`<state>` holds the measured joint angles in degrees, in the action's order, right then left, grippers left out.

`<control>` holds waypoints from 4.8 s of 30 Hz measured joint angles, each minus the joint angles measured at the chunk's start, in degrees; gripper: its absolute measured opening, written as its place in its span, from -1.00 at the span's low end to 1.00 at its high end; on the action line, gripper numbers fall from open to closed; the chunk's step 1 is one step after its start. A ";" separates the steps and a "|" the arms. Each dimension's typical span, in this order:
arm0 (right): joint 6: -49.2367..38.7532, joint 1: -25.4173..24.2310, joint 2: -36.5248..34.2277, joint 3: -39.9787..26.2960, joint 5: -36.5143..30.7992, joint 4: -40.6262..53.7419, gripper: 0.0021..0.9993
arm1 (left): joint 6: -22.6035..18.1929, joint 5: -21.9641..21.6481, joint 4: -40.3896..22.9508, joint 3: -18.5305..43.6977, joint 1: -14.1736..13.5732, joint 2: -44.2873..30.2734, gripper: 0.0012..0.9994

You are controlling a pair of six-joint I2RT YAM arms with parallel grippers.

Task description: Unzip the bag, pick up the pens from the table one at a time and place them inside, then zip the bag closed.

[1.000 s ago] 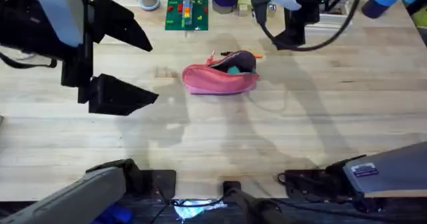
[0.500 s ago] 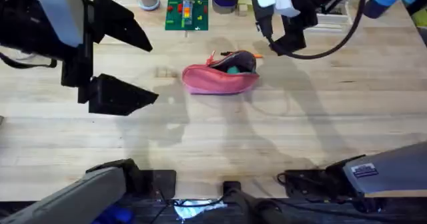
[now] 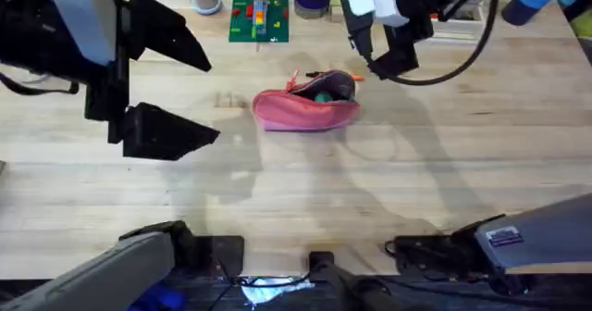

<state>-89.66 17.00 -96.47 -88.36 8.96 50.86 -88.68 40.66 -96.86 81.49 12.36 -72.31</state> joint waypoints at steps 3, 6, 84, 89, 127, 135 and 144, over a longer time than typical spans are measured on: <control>0.01 -0.44 -1.65 0.00 0.07 0.01 0.99 | 0.00 -0.08 0.00 0.00 0.00 0.00 0.99; 0.01 -0.72 -3.39 0.00 0.05 -0.06 0.99 | 0.00 -0.49 0.00 0.00 0.00 0.00 0.99; 4.50 -4.36 -24.26 -3.17 8.91 -0.34 -0.94 | 0.01 -1.51 -0.04 0.00 0.00 0.00 0.99; 4.50 -4.33 -24.26 -3.46 8.68 0.02 -0.95 | 0.00 -1.51 -0.04 0.00 0.00 0.00 0.99; 2.54 -6.74 -9.47 -9.90 2.17 14.04 -0.94 | 0.02 -1.51 -0.04 0.00 0.00 0.00 0.99; -5.33 -6.74 -4.34 -9.91 2.16 21.76 -0.94 | 0.00 -1.49 -0.04 0.00 0.00 0.00 0.99; -9.31 -6.54 -4.00 -9.94 2.15 23.13 -0.93 | 0.00 -1.51 -0.04 0.00 0.00 0.00 0.99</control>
<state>-98.97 10.46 -100.47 -98.30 11.12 73.98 -88.68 39.16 -96.90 81.49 12.36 -72.31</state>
